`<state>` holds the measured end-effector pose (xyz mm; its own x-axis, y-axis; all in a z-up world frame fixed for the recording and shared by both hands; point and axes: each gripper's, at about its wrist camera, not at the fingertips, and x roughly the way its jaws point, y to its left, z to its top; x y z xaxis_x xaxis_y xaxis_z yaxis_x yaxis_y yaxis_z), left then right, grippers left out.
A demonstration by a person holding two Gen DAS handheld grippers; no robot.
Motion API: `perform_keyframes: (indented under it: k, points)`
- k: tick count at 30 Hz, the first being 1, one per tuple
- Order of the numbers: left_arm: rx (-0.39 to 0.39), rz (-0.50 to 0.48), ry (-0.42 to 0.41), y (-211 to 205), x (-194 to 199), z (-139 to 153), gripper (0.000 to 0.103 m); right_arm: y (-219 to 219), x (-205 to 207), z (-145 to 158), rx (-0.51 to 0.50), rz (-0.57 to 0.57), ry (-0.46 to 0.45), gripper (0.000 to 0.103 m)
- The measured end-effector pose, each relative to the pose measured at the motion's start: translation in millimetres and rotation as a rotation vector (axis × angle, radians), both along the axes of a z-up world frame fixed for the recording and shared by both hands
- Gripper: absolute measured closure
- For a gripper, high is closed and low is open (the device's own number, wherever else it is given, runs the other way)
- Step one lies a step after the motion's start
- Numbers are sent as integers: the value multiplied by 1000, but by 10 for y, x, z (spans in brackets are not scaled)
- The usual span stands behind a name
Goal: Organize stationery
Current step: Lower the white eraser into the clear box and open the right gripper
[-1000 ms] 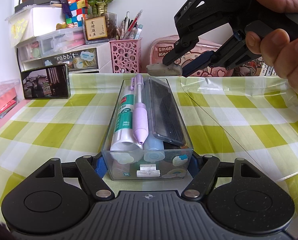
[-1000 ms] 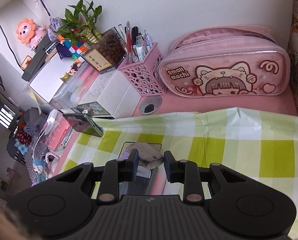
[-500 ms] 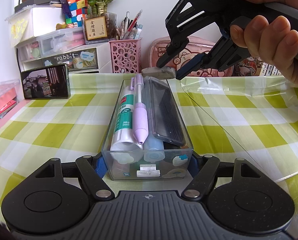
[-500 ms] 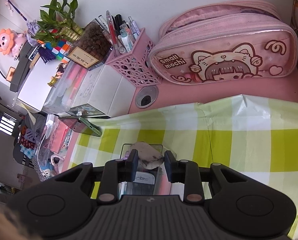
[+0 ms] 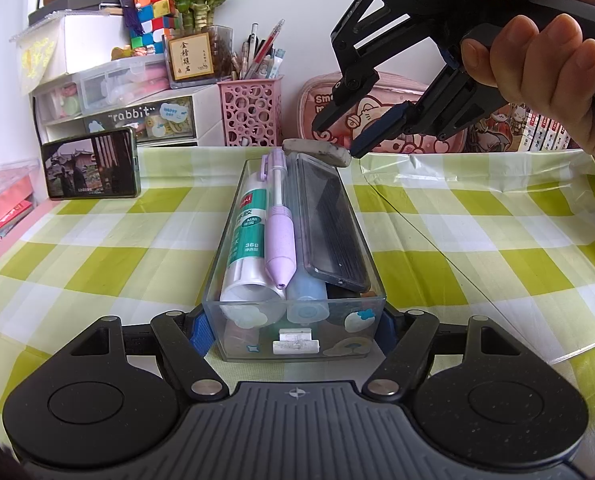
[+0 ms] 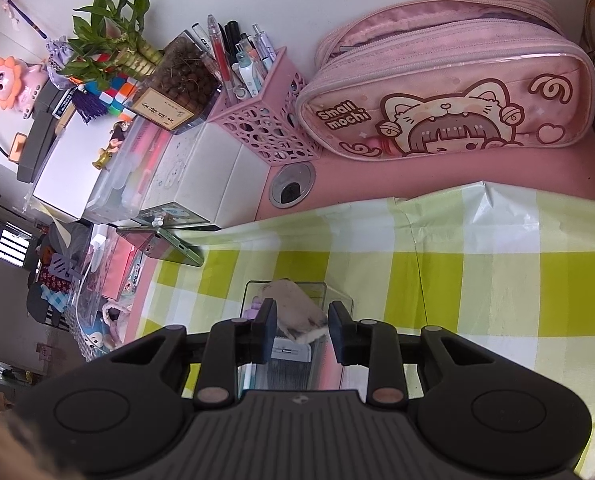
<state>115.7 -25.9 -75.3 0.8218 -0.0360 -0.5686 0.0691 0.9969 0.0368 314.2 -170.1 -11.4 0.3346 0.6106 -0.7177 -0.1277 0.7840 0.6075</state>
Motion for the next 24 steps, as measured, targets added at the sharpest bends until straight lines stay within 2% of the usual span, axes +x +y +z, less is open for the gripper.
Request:
perform_keyframes:
  k: [8, 10, 13, 16, 18, 22, 24]
  points:
    - [0, 0, 0, -2, 0, 0, 30, 30, -18, 4, 15, -5, -32, 55]
    - [0, 0, 0, 0, 0, 0, 30, 16, -92, 45, 15, -7, -98, 55]
    - [0, 0, 0, -2, 0, 0, 30, 34, -289, 141, -23, 41, -260, 51]
    - [0, 0, 0, -2, 0, 0, 30, 128, -504, 201, -168, 124, -435, 49]
    - [0, 0, 0, -1, 0, 0, 30, 205, -592, 172, -264, 173, -503, 49]
    - [0, 0, 0, 0, 0, 0, 30, 276, -693, 77, -310, 239, -573, 49]
    - [1, 0, 0, -1, 0, 0, 30, 298, -696, 25, -331, 233, -594, 49]
